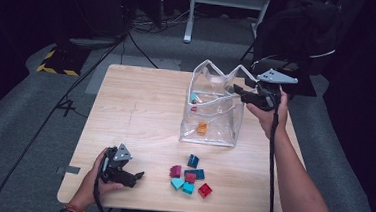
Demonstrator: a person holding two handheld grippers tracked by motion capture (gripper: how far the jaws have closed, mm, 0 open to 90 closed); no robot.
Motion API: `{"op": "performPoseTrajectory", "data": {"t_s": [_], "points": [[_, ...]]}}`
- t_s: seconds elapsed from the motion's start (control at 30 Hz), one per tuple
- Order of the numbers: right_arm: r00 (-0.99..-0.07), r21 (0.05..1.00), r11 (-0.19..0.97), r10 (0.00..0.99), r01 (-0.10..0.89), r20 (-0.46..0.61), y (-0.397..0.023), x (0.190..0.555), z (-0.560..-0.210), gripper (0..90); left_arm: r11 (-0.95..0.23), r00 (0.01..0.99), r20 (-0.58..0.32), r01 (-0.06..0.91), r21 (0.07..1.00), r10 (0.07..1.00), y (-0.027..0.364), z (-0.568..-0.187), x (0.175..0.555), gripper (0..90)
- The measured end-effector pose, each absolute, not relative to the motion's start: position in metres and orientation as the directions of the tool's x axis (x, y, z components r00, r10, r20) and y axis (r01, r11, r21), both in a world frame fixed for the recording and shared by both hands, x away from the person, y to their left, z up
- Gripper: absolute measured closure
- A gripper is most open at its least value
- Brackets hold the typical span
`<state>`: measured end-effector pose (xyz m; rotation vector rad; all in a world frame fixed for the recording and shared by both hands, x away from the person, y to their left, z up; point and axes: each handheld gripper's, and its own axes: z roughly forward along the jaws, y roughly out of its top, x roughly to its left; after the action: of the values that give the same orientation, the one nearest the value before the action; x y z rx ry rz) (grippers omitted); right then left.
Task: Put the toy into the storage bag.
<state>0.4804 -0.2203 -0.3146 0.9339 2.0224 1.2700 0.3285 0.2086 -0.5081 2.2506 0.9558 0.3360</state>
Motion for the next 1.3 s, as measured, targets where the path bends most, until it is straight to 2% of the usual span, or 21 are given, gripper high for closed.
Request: {"op": "performPoseTrajectory", "data": {"t_s": [0.67, 1.3], "points": [[-0.673, 0.932, 0.325, 0.726, 0.160, -0.138, -0.232, 0.426, -0.309, 46.8, -0.515, 0.700, -0.020, 0.544, 0.663, 0.714, 0.209, -0.508, 0.328, 1.9], [-0.753, 0.918, 0.384, 0.633, 0.103, -0.180, -0.231, 0.376, -0.333, 45.1, -0.514, 0.700, -0.021, 0.544, 0.663, 0.714, 0.209, -0.508, 0.328, 1.9]]}}
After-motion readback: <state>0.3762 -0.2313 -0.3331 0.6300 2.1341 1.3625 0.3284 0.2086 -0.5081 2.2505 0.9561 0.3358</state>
